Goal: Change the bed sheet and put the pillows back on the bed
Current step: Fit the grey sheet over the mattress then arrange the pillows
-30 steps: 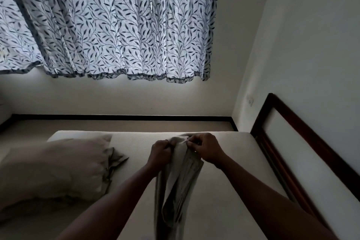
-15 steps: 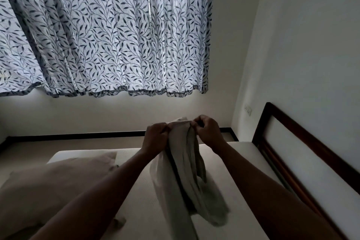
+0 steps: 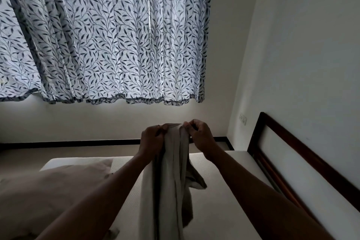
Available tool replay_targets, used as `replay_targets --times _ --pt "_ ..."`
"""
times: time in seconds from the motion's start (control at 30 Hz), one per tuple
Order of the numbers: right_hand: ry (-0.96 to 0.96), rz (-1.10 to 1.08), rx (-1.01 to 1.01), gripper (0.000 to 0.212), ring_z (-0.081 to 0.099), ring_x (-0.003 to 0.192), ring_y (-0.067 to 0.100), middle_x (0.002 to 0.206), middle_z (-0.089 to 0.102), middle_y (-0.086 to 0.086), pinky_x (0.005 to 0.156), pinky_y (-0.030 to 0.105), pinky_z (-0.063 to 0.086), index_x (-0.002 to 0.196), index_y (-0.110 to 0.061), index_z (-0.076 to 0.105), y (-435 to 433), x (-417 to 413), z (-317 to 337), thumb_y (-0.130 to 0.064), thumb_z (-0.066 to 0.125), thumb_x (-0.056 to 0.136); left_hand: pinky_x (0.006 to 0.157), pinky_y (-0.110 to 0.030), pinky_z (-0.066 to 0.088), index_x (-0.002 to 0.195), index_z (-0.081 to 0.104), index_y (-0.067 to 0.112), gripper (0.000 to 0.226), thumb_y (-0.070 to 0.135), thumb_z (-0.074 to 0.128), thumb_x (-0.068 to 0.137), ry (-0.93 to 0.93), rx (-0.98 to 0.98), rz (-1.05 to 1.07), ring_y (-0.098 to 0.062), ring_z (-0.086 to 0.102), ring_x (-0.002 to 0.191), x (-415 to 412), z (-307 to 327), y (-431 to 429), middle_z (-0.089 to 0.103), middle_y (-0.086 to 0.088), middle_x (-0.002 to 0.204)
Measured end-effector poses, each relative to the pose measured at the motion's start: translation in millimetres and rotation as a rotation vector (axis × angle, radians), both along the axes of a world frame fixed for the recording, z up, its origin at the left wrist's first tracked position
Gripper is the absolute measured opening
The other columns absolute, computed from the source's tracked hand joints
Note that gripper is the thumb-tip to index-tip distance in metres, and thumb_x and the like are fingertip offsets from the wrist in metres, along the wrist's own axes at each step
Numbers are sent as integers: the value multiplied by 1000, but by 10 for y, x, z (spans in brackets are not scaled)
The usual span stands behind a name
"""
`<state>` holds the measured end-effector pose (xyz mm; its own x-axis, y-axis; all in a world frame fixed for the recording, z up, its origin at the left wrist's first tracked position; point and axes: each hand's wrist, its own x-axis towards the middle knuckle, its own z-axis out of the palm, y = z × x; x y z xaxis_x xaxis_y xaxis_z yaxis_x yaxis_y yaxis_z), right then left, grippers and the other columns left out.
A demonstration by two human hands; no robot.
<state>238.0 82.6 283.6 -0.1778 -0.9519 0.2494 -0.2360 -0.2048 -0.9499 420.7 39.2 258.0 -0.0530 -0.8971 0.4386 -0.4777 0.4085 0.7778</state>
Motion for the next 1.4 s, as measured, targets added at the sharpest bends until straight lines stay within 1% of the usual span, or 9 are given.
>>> replay_targets --times 0.2,0.27,0.37,0.5,0.63,0.8,1.0,1.17,1.4 --pt "6 60 -13 28 62 65 13 72 62 5 59 30 56 82 -9 63 33 75 137 -30 62 101 48 -31 39 64 64 13 26 28 54 82 102 220 -42 -11 47 54 16 41 102 47 4 56" --pt "14 63 -11 30 63 67 19 73 64 9 61 40 59 82 -8 64 26 86 99 -32 63 100 42 -28 45 66 65 11 37 31 64 96 221 291 -128 -13 54 55 21 80 194 51 1 58" --pt "30 59 14 36 64 68 23 76 69 17 71 54 60 82 -7 65 64 107 -8 -40 65 95 51 -24 50 79 73 10 50 60 71 84 166 373 -310 -7 62 62 27 118 351 61 3 66" --pt "24 87 -6 28 62 62 19 64 68 8 73 48 59 79 -9 65 117 74 -15 -32 69 96 49 -27 28 51 49 18 54 68 60 70 -239 12 -197 -3 34 51 -24 105 379 39 7 49" --pt "20 70 -21 33 65 63 21 70 71 11 67 47 60 78 -7 67 111 -55 20 -37 76 90 50 -31 26 49 38 20 45 53 49 79 -377 -182 -202 -10 32 48 -145 181 414 33 4 45" --pt "-22 -26 -33 39 45 57 8 61 56 -1 57 28 39 71 -8 63 165 -206 -16 -41 80 85 51 -29 22 55 46 11 29 25 53 79 -264 -219 -173 -6 23 63 -188 177 306 39 -6 50" --pt "188 4 1 37 50 58 6 63 59 -6 58 26 41 71 -18 63 218 -260 -77 -49 75 87 57 -31 38 66 66 9 19 19 51 74 -18 -82 -23 -14 56 61 -251 148 265 62 -4 61" --pt "106 -36 1 37 53 59 11 61 59 -5 59 33 45 64 -21 62 192 -290 -57 -46 74 89 60 -33 41 70 68 9 20 23 56 77 -79 -176 16 -23 63 63 -256 216 245 65 -5 63" --pt "265 -445 89 36 63 69 23 68 65 2 68 34 48 68 -13 64 61 -727 -180 -40 73 90 63 -28 51 77 82 15 24 39 79 73 1 -32 54 -15 71 70 88 252 100 75 -2 69"
